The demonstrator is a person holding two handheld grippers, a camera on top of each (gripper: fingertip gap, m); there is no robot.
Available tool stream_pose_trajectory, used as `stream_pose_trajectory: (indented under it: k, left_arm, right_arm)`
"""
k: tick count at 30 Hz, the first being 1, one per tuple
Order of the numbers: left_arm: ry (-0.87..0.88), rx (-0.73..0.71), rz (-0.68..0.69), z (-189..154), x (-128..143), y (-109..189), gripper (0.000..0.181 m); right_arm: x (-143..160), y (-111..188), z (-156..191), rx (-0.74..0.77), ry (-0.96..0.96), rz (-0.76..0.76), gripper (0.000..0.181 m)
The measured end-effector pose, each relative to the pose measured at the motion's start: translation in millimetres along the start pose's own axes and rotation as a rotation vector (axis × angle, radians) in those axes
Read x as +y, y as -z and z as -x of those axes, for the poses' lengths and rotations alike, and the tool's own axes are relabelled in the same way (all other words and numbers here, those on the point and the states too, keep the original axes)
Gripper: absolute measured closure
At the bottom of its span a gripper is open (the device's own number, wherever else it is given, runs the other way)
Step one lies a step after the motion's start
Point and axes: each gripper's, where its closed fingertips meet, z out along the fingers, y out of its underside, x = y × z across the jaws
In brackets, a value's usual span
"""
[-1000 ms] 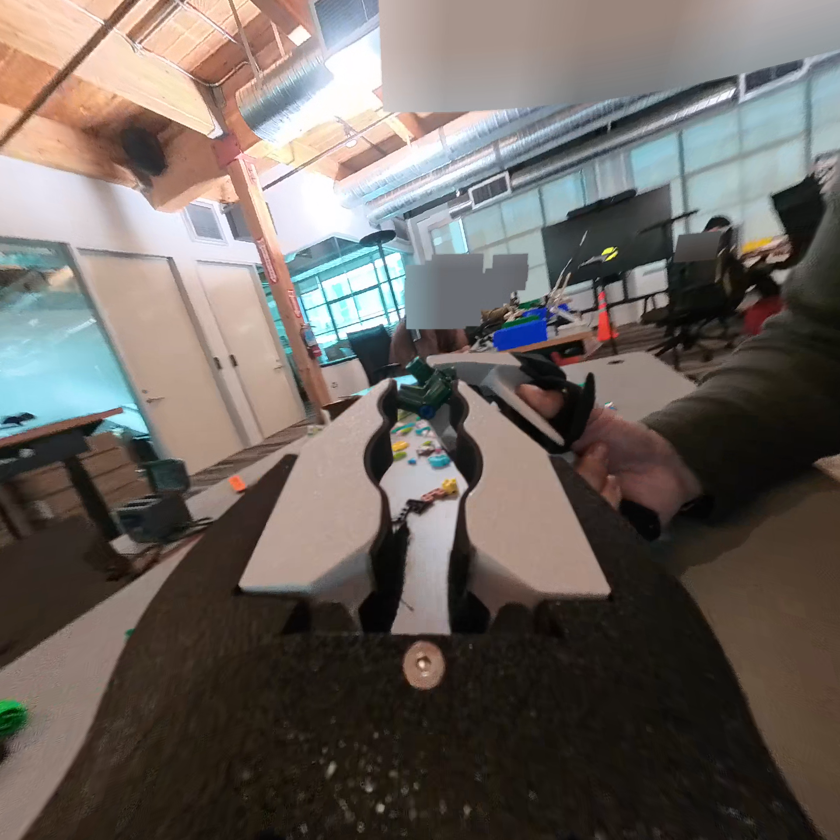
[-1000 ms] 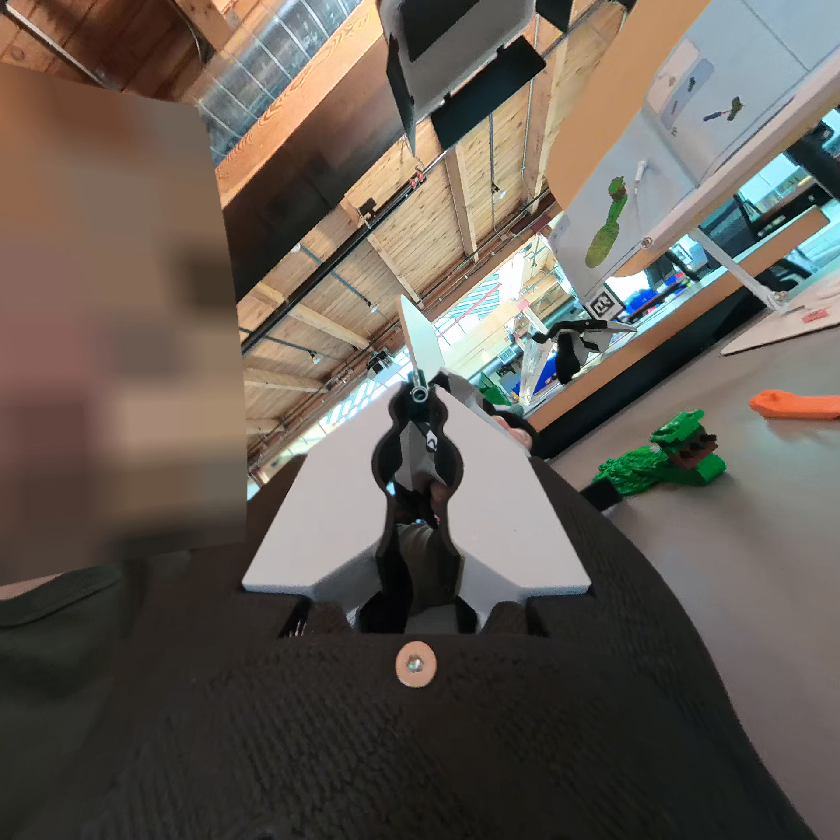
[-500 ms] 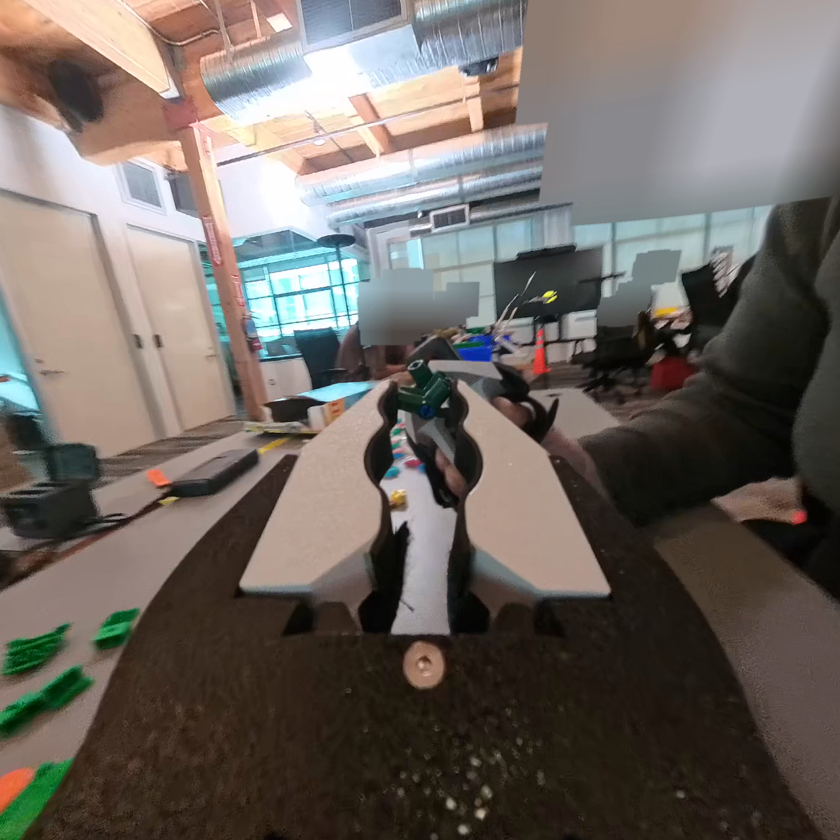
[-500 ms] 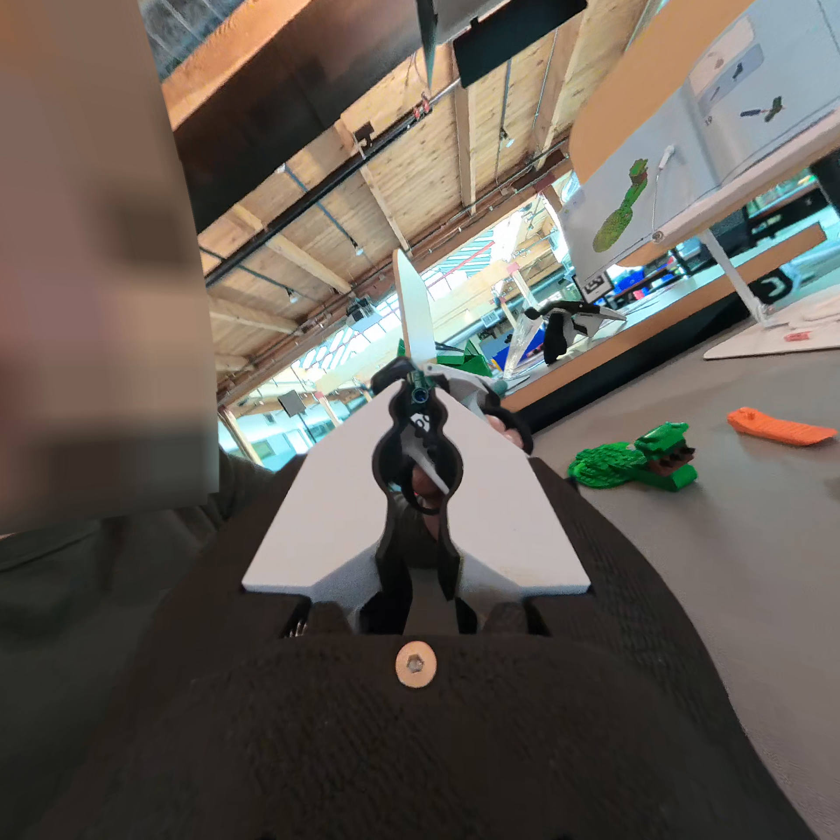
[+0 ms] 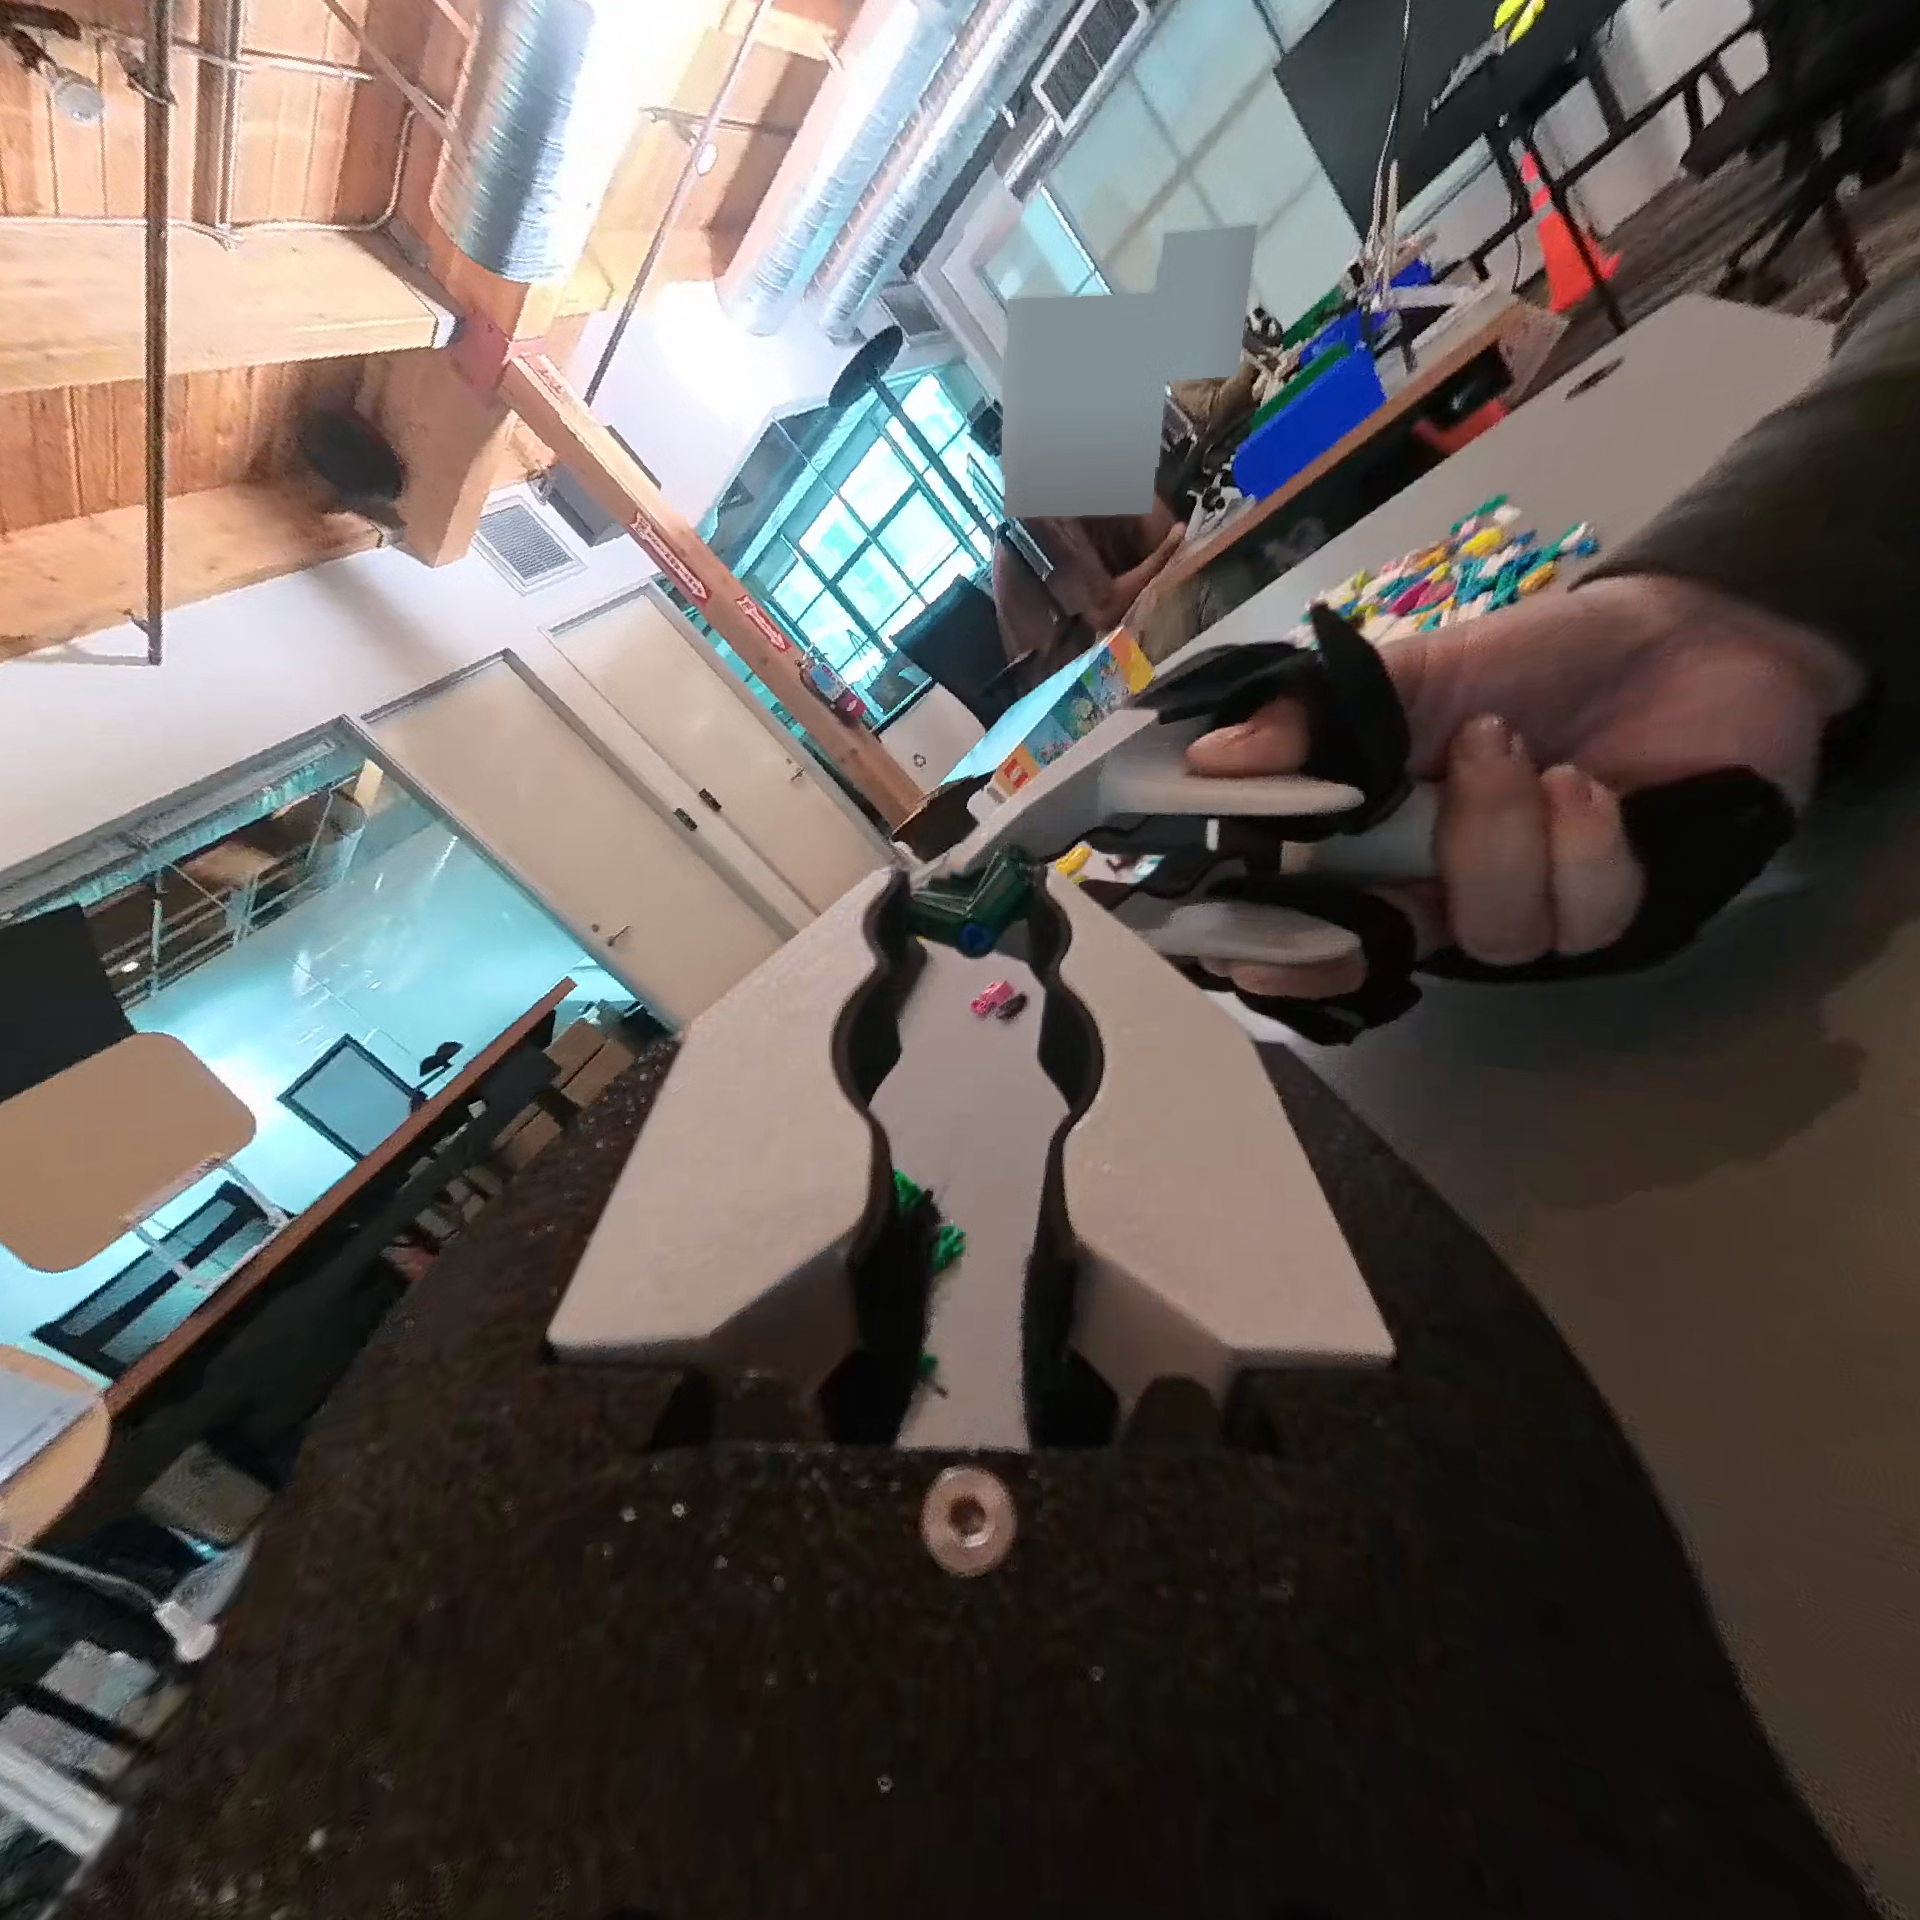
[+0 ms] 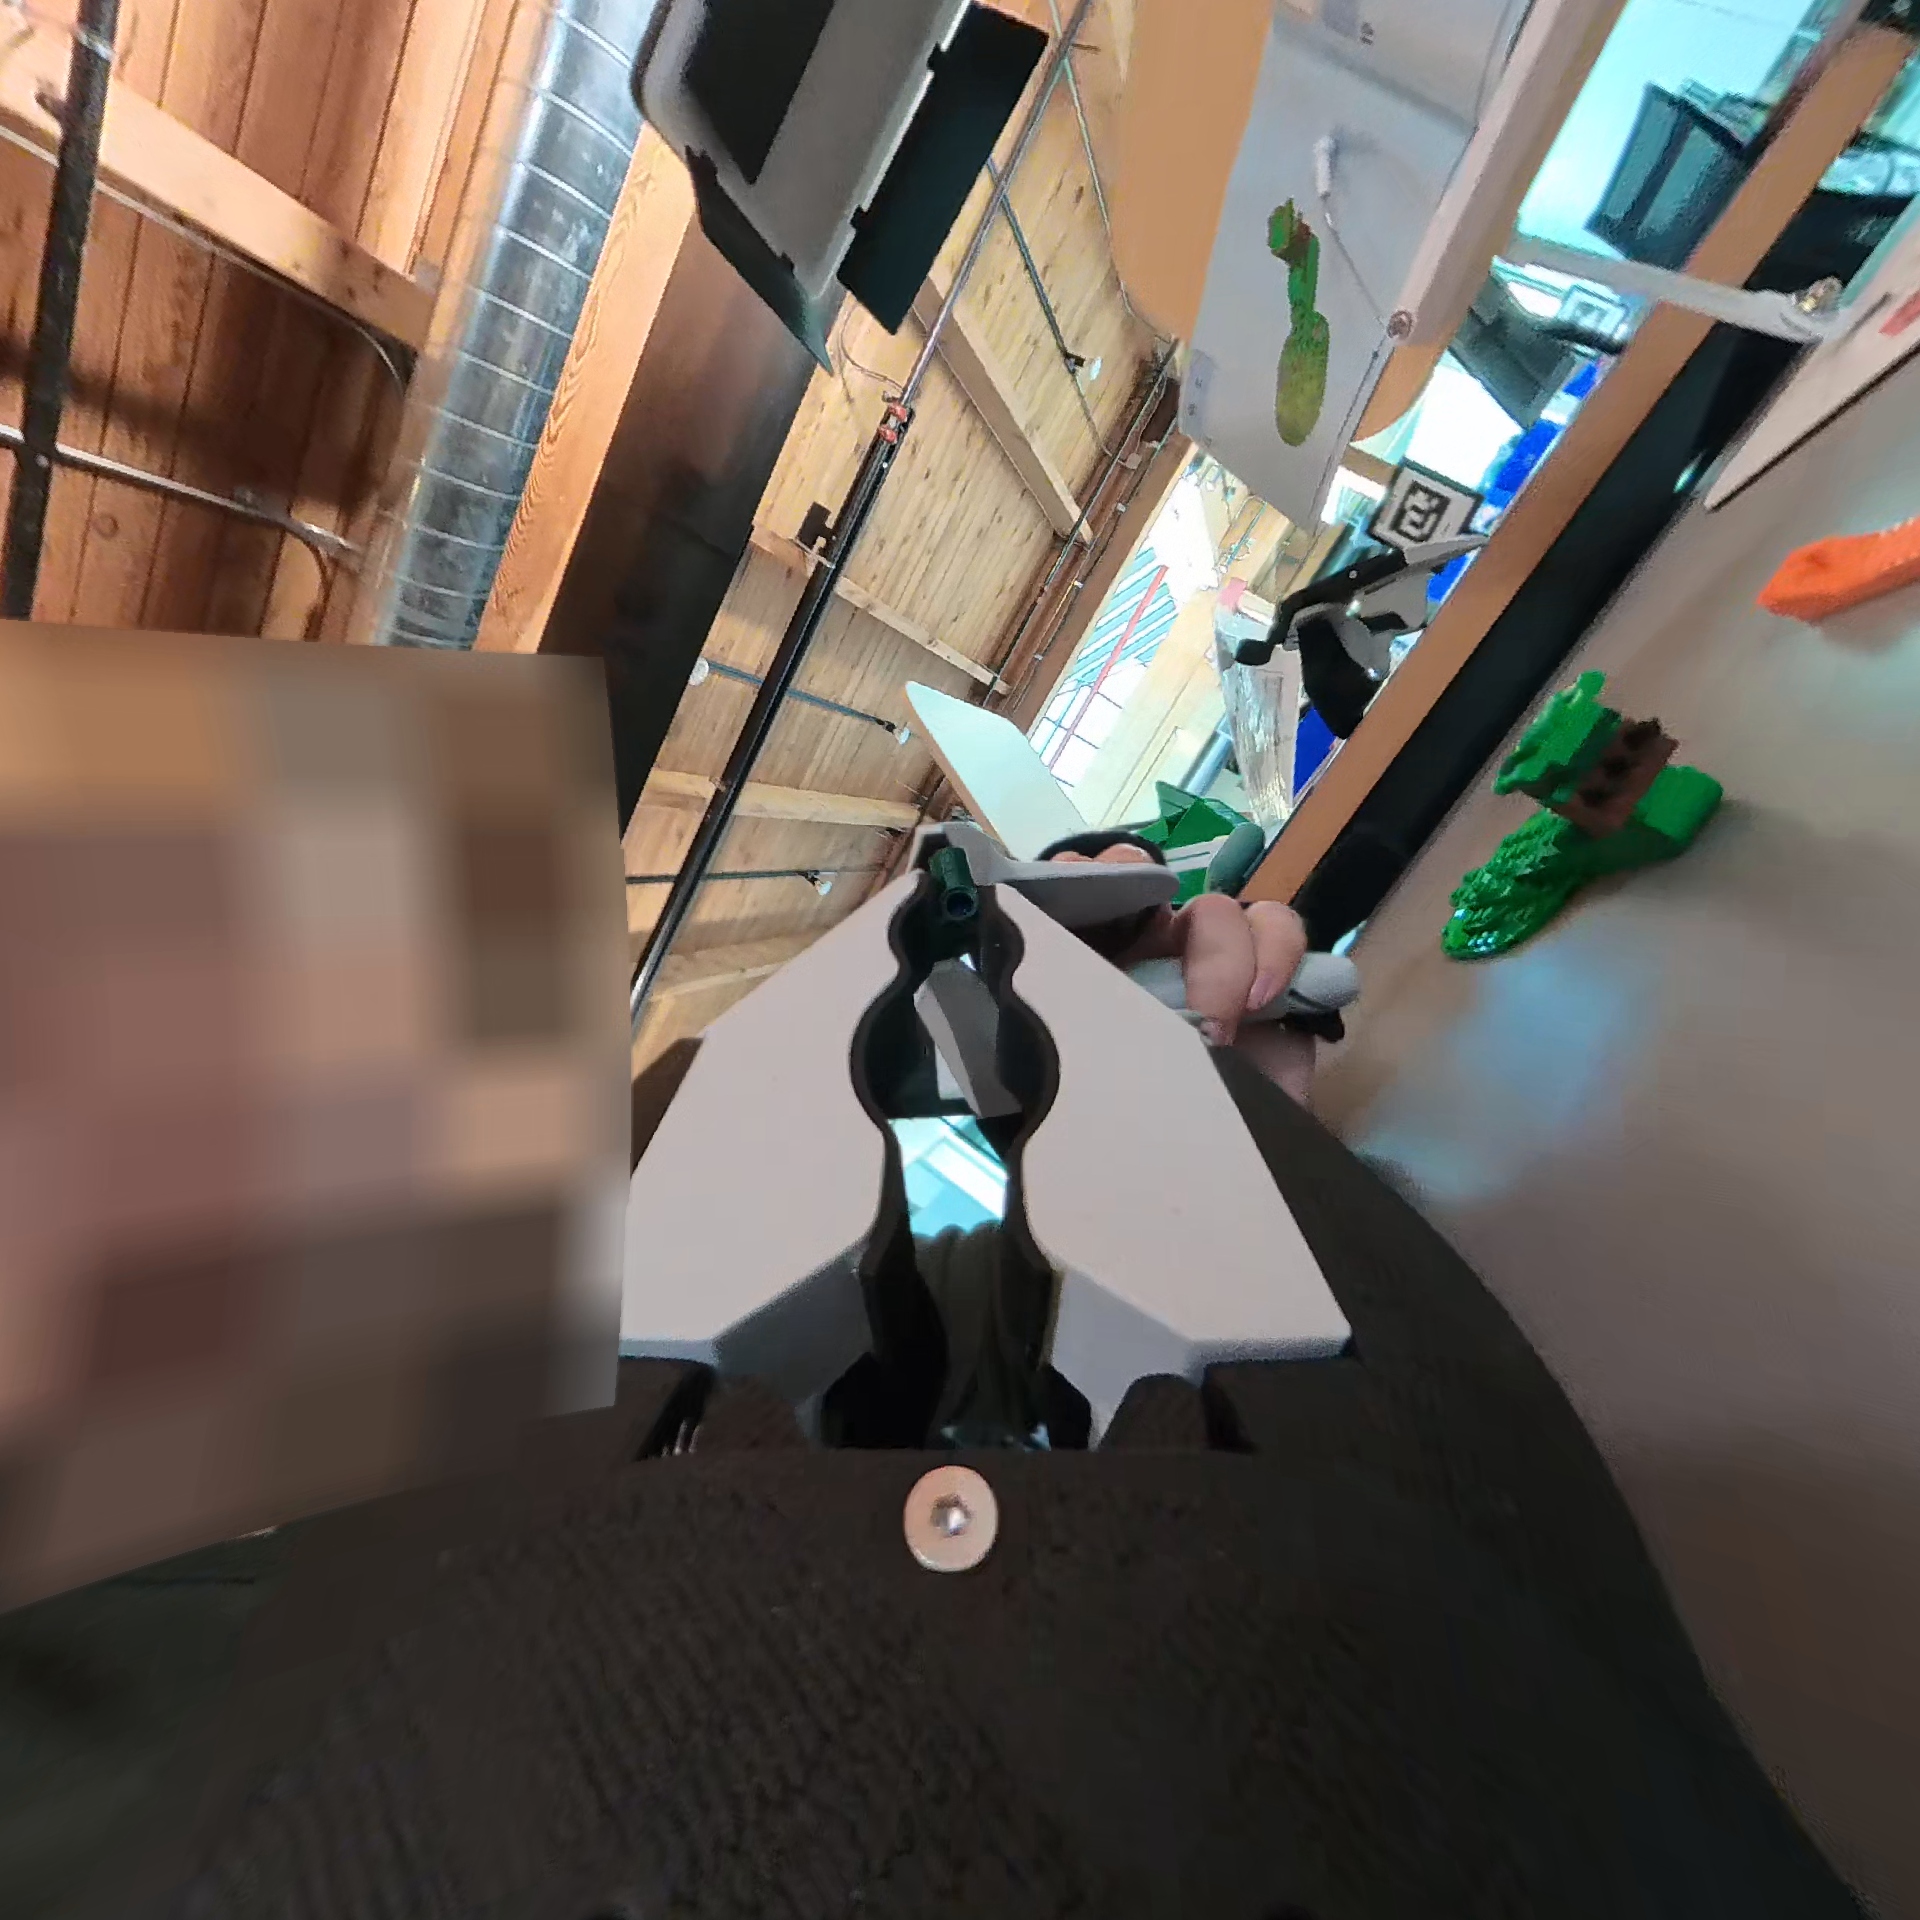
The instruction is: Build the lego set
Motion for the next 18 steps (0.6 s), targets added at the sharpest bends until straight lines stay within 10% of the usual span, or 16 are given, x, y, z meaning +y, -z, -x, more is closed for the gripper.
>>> stream_pose_trajectory:
  k: [18]
  left_arm:
    - [-0.116,0.026,0.031,-5.8,7.7,-0.3,0.161]
  right_arm:
    - [3.2,4.6,-12.1,0.007,-0.203,-0.001,0.175]
